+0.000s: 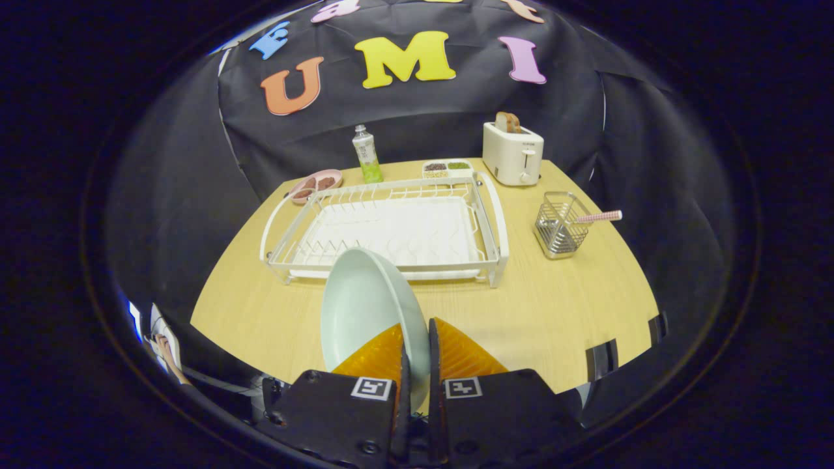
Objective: Take the plate from the dish rack, then take the spoon from the basket and place it into the plate.
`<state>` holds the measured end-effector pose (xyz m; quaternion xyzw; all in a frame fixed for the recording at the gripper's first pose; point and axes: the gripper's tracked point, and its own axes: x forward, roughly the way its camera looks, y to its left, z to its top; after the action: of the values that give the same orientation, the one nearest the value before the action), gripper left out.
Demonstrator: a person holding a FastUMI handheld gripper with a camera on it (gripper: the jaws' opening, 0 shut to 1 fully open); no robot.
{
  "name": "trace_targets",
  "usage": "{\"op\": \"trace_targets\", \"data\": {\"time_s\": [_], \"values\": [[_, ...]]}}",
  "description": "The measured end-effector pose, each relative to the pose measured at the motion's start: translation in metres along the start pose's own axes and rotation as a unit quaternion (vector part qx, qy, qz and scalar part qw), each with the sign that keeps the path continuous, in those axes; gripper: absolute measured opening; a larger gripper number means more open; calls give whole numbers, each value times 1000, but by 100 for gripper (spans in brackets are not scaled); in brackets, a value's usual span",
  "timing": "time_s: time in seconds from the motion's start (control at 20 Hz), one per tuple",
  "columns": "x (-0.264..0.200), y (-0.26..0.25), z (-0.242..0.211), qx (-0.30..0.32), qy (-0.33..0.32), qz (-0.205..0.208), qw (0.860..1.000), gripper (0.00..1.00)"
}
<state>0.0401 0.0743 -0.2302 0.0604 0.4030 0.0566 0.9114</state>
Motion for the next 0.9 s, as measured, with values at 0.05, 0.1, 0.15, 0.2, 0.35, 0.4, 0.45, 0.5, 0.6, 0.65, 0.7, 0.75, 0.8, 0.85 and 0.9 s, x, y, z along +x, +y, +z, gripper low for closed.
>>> {"op": "trace_targets", "data": {"time_s": [0.05, 0.1, 0.15, 0.2, 0.35, 0.4, 0.45, 0.5, 0.6, 0.65, 0.7, 0.75, 0.8, 0.85, 0.9], "values": [[8, -8, -7, 0, 5, -5, 1000, 16], [15, -17, -13, 5, 10, -11, 1000, 16], [22, -21, -19, 13, 17, 0, 1000, 16], [28, -25, -22, 22, 22, 13, 999, 16], [42, -36, -31, 35, 27, 45, 998, 17], [46, -38, -31, 40, 21, 59, 997, 18], [49, -42, -36, 42, 17, 67, 997, 18], [54, -46, -40, 41, 16, 71, 997, 19], [63, -53, -42, 39, 9, 82, 996, 21], [66, -54, -43, 40, 3, 90, 995, 22], [71, -57, -44, 38, -2, 96, 995, 23], [76, -58, -46, 41, -8, 104, 994, 25], [81, -61, -48, 48, -12, 109, 993, 25], [87, -64, -51, 51, -13, 111, 992, 27], [91, -68, -56, 50, -13, 113, 992, 27]]}}
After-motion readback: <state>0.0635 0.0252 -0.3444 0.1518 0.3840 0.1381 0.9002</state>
